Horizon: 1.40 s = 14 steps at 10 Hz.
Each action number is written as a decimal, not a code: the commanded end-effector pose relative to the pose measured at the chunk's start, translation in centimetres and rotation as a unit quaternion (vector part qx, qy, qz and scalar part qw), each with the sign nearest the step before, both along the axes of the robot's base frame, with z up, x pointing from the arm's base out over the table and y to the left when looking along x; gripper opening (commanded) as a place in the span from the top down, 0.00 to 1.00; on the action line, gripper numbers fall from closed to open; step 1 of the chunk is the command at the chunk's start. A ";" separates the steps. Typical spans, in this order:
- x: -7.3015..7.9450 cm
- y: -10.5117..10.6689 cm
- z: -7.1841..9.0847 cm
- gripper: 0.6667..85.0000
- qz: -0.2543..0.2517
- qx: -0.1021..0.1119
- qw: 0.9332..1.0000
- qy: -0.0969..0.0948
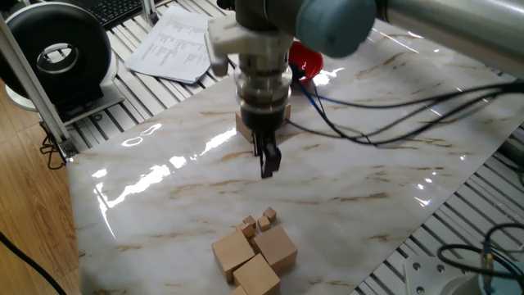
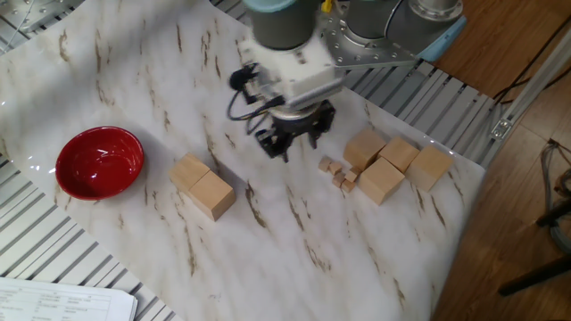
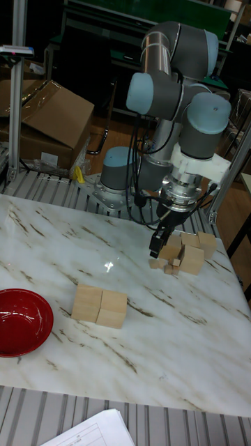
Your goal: Stack the blocks into a pyramid shape
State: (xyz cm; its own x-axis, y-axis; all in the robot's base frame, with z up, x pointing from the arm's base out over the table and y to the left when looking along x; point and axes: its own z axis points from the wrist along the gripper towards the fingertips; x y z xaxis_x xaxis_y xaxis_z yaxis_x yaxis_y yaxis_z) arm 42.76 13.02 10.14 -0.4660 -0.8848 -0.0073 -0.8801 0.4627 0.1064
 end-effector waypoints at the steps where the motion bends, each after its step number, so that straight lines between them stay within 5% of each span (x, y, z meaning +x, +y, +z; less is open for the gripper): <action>1: -2.4 2.3 -0.1 0.37 -0.024 0.000 1.000 -0.009; 6: -6.8 5.5 -1.2 0.34 -0.027 0.021 0.999 -0.017; 11: -7.7 8.2 -2.7 0.24 0.043 0.046 0.997 -0.050; 14: -8.3 9.5 -2.7 0.18 0.096 0.069 0.992 -0.046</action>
